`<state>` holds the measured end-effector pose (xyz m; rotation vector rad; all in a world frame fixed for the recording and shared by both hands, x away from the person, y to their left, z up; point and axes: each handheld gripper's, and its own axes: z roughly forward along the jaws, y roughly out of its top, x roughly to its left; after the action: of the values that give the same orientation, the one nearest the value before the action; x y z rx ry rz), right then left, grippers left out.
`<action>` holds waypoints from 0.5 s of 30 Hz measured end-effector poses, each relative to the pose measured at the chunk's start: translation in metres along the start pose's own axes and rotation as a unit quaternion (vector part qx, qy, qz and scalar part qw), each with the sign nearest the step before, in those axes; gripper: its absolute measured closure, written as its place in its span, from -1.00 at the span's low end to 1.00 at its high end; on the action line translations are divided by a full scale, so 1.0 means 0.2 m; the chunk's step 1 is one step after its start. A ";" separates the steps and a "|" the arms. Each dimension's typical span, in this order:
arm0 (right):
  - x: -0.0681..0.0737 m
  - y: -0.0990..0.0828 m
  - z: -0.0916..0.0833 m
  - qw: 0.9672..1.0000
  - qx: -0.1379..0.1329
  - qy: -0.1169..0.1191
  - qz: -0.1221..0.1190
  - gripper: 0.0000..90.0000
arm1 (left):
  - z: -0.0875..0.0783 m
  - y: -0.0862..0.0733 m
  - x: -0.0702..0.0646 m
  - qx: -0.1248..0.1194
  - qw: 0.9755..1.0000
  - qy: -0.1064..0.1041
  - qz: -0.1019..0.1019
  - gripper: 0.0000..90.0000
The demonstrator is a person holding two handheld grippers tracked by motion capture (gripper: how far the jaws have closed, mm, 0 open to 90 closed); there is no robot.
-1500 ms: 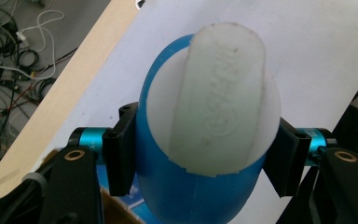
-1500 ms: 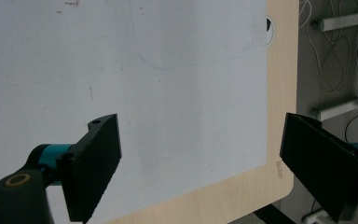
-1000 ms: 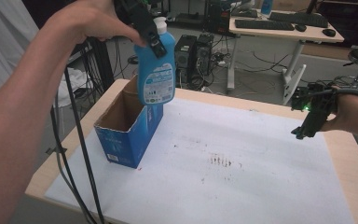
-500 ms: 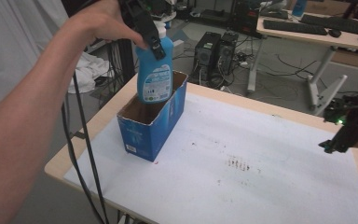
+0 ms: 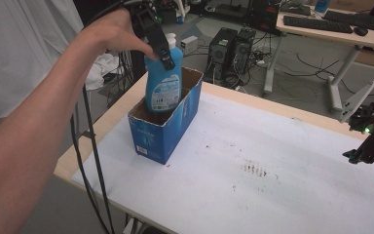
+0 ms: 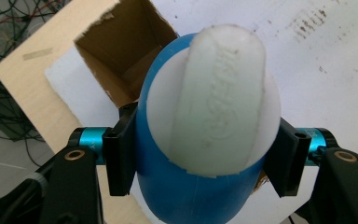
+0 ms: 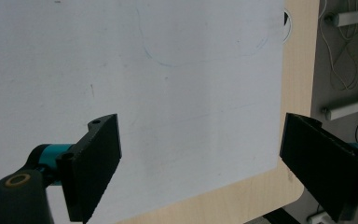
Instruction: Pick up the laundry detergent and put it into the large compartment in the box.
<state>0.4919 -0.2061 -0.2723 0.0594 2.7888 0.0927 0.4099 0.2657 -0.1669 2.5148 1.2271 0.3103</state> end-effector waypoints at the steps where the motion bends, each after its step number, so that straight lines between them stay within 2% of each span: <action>1: 0.00 0.01 0.00 1.000 -0.002 -0.001 -0.003 -0.74 | 0.03 -0.01 0.00 0.003 1.000 -0.002 -0.001 -0.17; 6: 0.01 0.02 0.01 1.000 -0.002 0.000 -0.007 -0.74 | 0.15 -0.05 0.00 0.020 1.000 -0.007 0.003 -0.17; 11: 0.02 0.02 0.02 1.000 0.000 0.002 -0.008 -0.74 | 0.26 -0.10 0.00 0.023 1.000 -0.009 -0.006 -0.17; 15: 0.02 0.02 0.03 1.000 0.000 0.003 -0.006 -0.74 | 0.32 -0.14 0.00 0.027 1.000 -0.012 -0.003 -0.17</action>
<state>0.4899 -0.2011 -0.2801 0.0424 2.7951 0.0899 0.4119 0.2692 -0.2371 2.5522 1.2499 0.2473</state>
